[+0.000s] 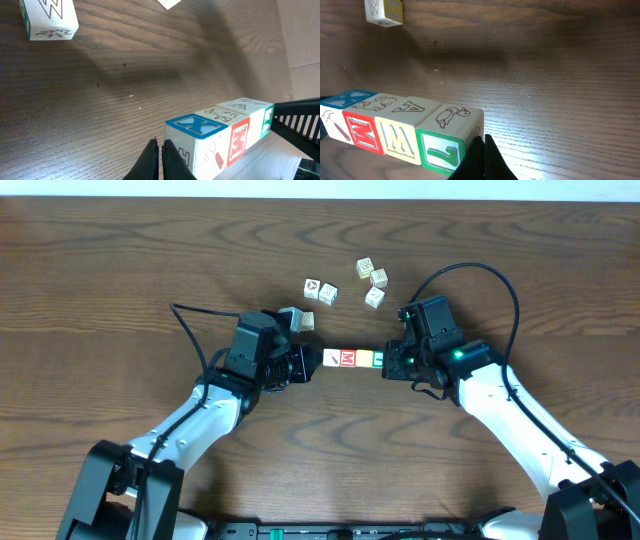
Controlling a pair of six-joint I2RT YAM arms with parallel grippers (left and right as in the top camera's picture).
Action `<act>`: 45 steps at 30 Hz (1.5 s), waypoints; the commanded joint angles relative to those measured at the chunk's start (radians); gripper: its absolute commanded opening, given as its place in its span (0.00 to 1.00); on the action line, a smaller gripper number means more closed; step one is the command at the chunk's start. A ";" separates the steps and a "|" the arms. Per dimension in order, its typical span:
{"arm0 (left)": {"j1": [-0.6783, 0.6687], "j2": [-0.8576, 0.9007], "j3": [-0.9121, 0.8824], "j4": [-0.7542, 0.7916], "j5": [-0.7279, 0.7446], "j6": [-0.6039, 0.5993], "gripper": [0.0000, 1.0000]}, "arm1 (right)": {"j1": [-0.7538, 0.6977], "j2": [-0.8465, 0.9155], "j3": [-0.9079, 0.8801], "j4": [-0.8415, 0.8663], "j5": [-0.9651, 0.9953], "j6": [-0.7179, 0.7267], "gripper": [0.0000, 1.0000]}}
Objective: Lift 4 blocks
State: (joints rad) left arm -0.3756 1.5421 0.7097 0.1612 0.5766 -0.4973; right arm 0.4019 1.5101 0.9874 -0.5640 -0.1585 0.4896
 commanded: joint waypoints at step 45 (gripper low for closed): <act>-0.062 -0.042 0.039 0.023 0.194 0.005 0.07 | 0.034 -0.001 0.069 0.032 -0.266 0.011 0.01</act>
State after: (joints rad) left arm -0.3756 1.5211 0.7097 0.1627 0.5770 -0.4973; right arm 0.4004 1.5101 0.9951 -0.5648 -0.1585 0.4900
